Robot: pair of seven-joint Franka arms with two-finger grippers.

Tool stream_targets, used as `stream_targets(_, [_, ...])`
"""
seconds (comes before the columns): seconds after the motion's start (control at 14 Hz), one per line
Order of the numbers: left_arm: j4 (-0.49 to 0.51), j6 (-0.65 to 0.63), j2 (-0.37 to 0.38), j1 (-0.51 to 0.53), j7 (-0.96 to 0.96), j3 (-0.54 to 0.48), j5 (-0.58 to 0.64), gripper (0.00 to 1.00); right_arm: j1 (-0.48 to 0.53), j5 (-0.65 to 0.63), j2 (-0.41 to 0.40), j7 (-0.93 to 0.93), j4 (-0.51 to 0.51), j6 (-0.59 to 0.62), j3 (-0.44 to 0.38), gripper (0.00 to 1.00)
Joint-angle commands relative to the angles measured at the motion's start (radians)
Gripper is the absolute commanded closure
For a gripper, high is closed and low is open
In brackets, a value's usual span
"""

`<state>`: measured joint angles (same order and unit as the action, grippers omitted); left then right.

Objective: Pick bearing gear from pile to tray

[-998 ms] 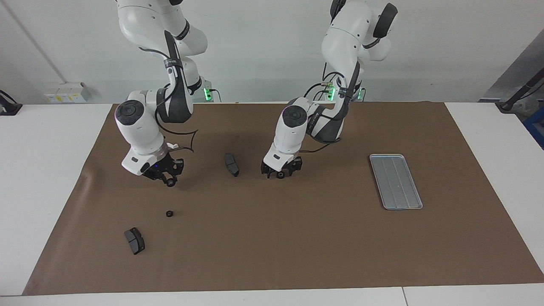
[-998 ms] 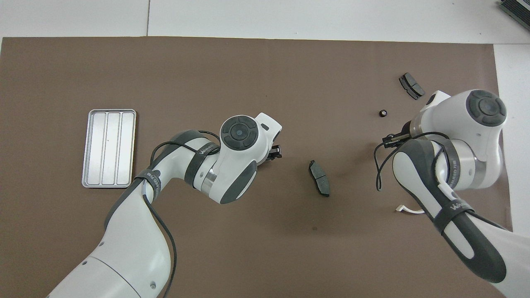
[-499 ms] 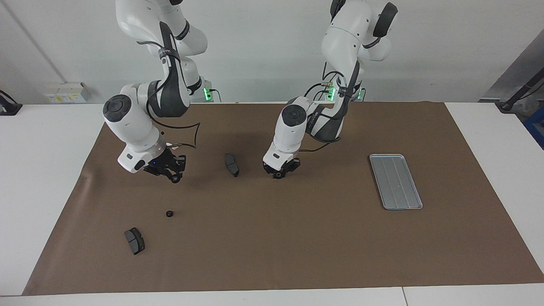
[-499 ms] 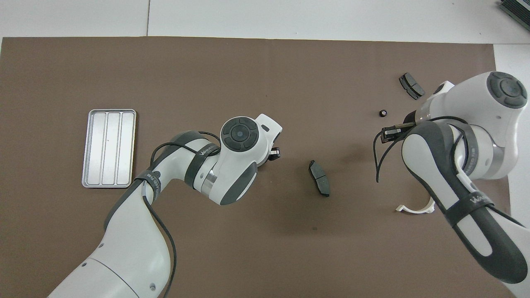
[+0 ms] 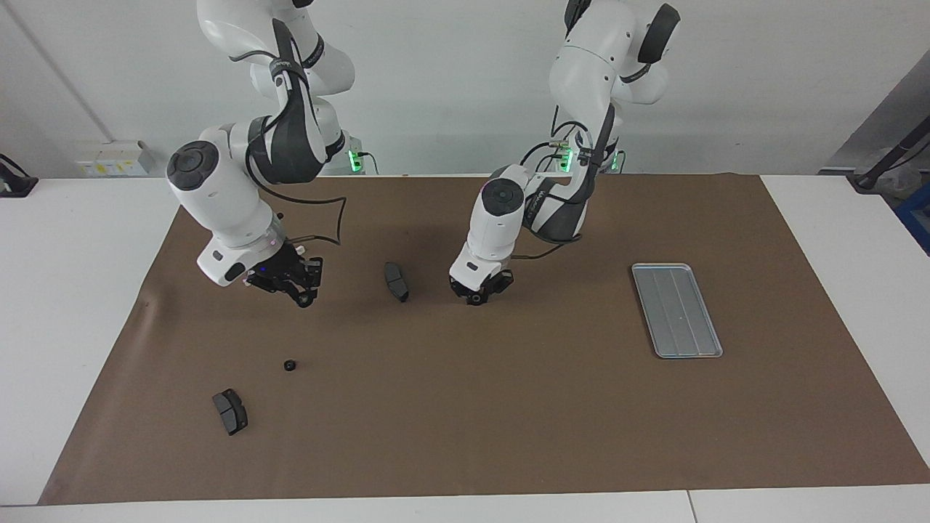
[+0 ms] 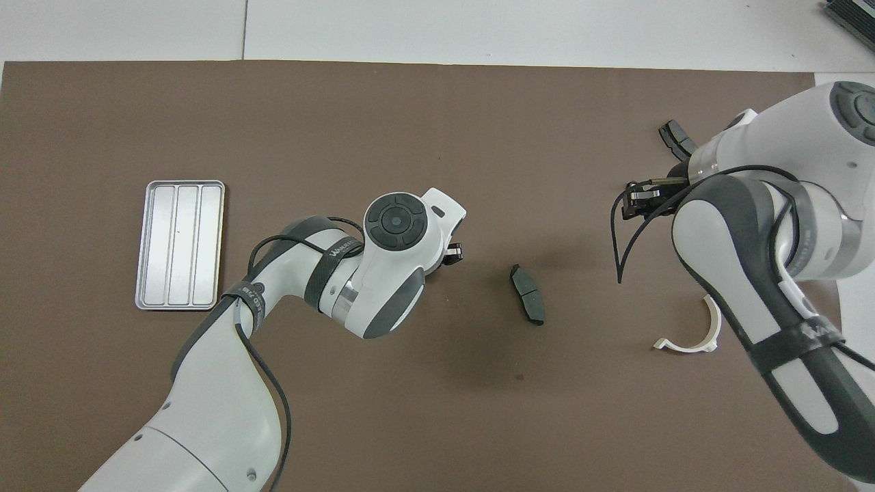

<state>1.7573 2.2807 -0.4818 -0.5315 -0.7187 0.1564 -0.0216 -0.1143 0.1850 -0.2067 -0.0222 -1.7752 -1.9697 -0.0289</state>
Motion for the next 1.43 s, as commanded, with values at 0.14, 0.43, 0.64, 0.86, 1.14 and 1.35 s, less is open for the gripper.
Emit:
stream_targets(0.14, [-0.082,-0.101,0.025,0.079,0.040,-0.005,0.006,1.00,-0.057,0.034,0.003,-0.218,0.036,0.002,0.040,1.00])
stream_targets(0.43, [-0.078,-0.205,0.097,0.244,0.313,-0.003,-0.044,1.00,-0.168,0.034,-0.031,-0.381,0.007,-0.162,0.040,1.00])
stream_targets(0.64, [-0.062,-0.276,0.121,0.407,0.603,-0.008,-0.055,1.00,-0.273,0.033,-0.088,-0.542,-0.001,-0.312,0.040,1.00])
stream_targets(0.86, [0.002,-0.256,0.144,0.553,0.880,-0.012,-0.054,1.00,-0.386,0.028,-0.146,-0.715,-0.007,-0.440,0.040,1.00])
stream_targets(1.14, [0.097,-0.215,0.179,0.642,0.976,-0.017,-0.044,1.00,-0.505,-0.005,-0.253,-0.837,-0.009,-0.553,0.035,0.98])
stream_targets(1.35, [0.218,-0.100,0.213,0.660,0.973,-0.018,-0.044,1.00,-0.513,-0.088,-0.264,-0.855,-0.044,-0.560,0.035,0.93])
